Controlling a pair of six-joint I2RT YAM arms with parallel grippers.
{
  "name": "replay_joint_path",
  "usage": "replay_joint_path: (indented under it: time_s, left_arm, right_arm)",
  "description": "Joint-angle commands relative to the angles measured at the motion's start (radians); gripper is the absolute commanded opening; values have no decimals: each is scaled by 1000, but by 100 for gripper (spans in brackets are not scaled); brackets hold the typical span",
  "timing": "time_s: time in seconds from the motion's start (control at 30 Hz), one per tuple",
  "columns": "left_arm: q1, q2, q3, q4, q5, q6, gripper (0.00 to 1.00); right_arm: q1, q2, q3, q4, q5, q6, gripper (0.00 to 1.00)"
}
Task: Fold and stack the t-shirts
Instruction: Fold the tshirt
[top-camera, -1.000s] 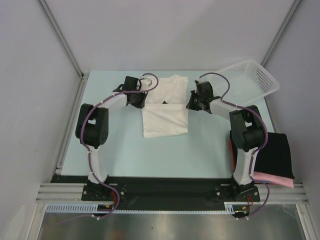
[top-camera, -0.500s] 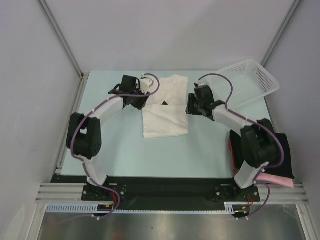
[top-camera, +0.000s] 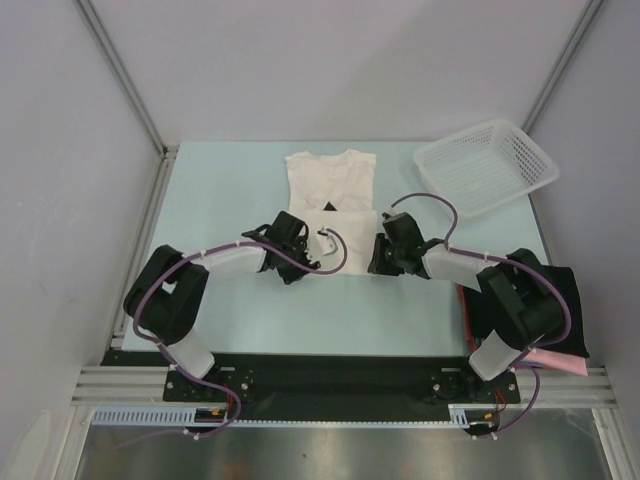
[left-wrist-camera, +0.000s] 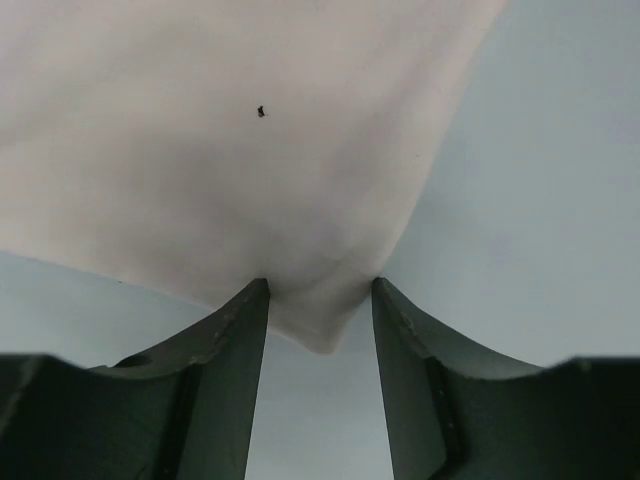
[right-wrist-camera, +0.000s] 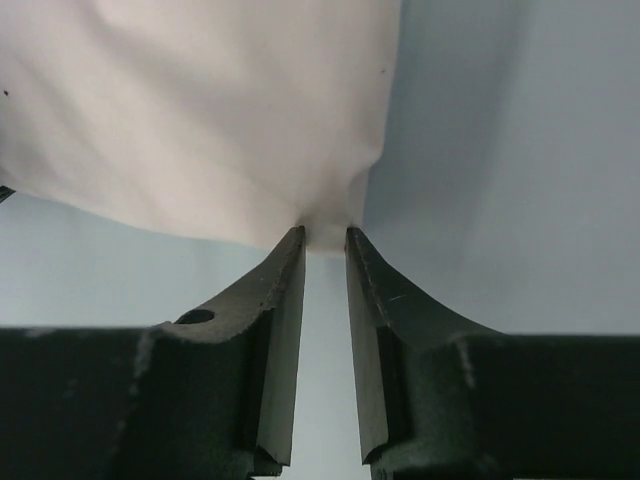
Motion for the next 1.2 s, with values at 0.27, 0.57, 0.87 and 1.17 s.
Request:
replay_joint_path:
  time_s: [0.27, 0.57, 0.87, 1.17]
  left_arm:
    - [6, -122, -99, -34, -33, 208, 51]
    - [0, -58, -76, 72, -84, 208, 56]
    - [-40, -29, -105, 89, -24, 146, 2]
    - [-27, -243, -91, -62, -15, 74, 0]
  right_arm:
    - [-4, -119, -66, -75, 22, -32, 33]
    - [8, -78, -43, 6, 22, -6, 55]
    - [-19, 56, -13, 131, -41, 52, 12]
    - [34, -159, -23, -131, -61, 23, 0]
